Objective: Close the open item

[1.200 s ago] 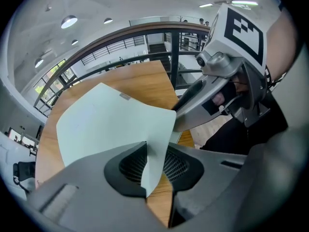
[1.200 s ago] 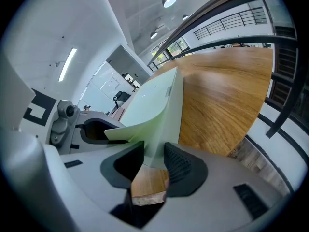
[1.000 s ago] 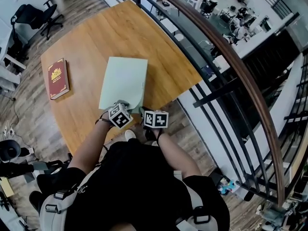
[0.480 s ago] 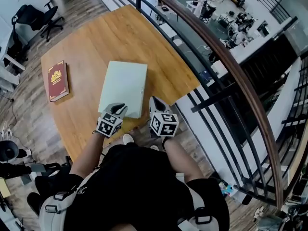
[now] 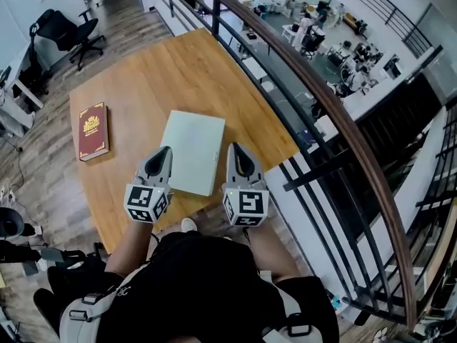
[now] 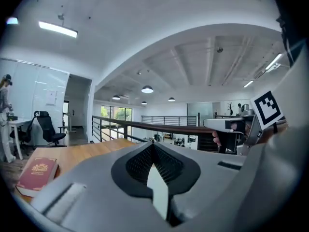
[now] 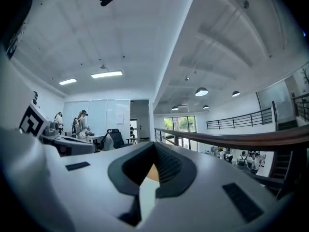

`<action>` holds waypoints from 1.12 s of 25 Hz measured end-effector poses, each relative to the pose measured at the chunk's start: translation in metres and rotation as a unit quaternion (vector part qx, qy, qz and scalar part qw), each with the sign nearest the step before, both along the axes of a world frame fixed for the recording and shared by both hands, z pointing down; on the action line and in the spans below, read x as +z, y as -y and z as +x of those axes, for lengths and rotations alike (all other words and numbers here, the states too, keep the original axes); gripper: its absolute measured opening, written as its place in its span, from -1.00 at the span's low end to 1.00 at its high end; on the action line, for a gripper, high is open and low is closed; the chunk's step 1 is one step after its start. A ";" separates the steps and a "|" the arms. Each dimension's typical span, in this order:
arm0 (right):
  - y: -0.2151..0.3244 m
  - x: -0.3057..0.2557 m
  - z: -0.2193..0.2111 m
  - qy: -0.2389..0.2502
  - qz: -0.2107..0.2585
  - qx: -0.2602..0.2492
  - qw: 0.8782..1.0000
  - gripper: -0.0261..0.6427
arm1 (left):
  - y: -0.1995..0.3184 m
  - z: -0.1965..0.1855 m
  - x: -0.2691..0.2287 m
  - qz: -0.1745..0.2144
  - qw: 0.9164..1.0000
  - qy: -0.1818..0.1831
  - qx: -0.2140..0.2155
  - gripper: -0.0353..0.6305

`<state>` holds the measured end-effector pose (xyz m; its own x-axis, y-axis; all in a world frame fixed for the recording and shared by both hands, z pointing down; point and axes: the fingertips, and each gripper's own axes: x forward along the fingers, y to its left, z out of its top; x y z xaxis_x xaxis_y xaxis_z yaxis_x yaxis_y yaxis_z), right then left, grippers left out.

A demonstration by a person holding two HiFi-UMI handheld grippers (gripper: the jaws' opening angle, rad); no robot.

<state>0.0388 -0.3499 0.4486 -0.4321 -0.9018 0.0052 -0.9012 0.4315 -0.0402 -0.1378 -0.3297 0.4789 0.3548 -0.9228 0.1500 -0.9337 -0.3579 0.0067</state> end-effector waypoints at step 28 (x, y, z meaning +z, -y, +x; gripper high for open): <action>-0.015 -0.008 0.002 0.003 0.007 -0.010 1.000 -0.91 | -0.019 -0.009 -0.015 0.026 0.999 -0.032 -0.026 -0.89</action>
